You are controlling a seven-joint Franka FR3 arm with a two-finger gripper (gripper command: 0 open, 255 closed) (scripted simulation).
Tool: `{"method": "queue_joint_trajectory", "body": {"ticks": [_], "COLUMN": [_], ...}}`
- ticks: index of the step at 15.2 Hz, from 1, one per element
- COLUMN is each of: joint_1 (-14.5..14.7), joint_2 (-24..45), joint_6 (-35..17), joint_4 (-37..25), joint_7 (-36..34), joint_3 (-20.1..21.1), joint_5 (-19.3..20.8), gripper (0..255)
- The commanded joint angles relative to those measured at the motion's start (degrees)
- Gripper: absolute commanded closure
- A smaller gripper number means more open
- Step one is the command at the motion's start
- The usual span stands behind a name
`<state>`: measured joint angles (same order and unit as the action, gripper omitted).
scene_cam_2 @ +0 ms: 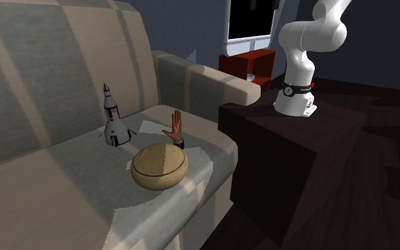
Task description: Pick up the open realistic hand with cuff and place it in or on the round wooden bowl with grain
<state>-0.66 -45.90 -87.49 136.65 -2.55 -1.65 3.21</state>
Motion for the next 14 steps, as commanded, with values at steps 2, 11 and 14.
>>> {"method": "queue_joint_trajectory", "body": {"ticks": [2, 11, 14], "joint_1": [-0.2, -1.3, -1.4], "joint_2": [1.4, 16.8, 23.0], "joint_6": [-1.7, -16.5, -20.9], "joint_4": [0.5, 1.5, 0.4], "joint_7": [0.6, 6.2, 8.4], "joint_3": [-0.7, -7.1, -9.1], "joint_5": [0.3, 1.4, 0.9], "gripper": [0, 0, 0]}}
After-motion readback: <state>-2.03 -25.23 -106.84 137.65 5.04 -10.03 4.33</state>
